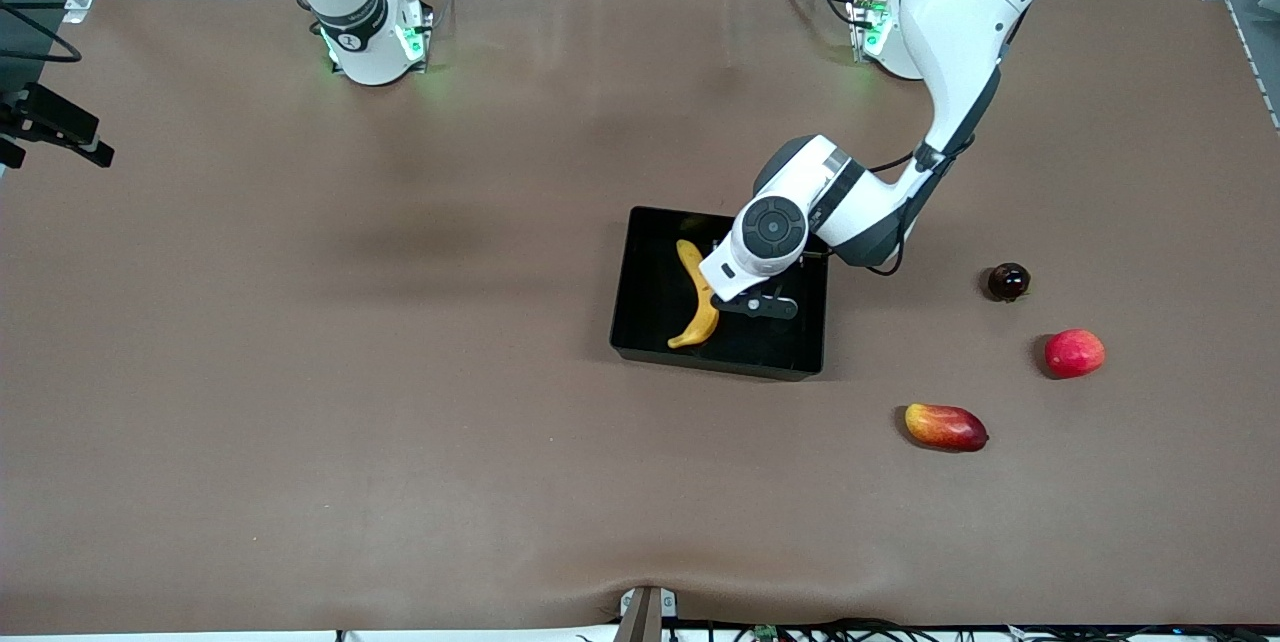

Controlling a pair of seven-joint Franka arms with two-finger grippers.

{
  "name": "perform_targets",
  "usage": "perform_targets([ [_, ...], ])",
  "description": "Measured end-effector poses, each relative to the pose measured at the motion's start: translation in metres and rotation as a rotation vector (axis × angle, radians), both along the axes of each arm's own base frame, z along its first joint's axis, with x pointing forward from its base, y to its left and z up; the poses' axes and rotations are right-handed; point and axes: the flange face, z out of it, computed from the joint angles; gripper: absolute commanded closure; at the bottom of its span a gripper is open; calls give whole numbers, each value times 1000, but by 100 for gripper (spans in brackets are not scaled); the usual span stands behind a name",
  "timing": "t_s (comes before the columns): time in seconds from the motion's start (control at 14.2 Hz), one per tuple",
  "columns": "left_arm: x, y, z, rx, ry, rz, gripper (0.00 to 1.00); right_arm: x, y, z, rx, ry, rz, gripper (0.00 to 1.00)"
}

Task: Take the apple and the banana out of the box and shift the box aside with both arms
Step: 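Grasp the red apple in the tray with the left gripper, then carry the apple out of the tray beside the other fruits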

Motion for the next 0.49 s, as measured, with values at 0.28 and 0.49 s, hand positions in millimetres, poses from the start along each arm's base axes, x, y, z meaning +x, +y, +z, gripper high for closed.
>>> perform_targets([
  [0.28, 3, -2, 4, -6, -8, 1, 100, 0, 1, -2, 1, 6, 3, 0],
  [0.49, 23, -4, 37, -6, -30, 14, 100, 3, 6, -5, 1, 16, 13, 0],
])
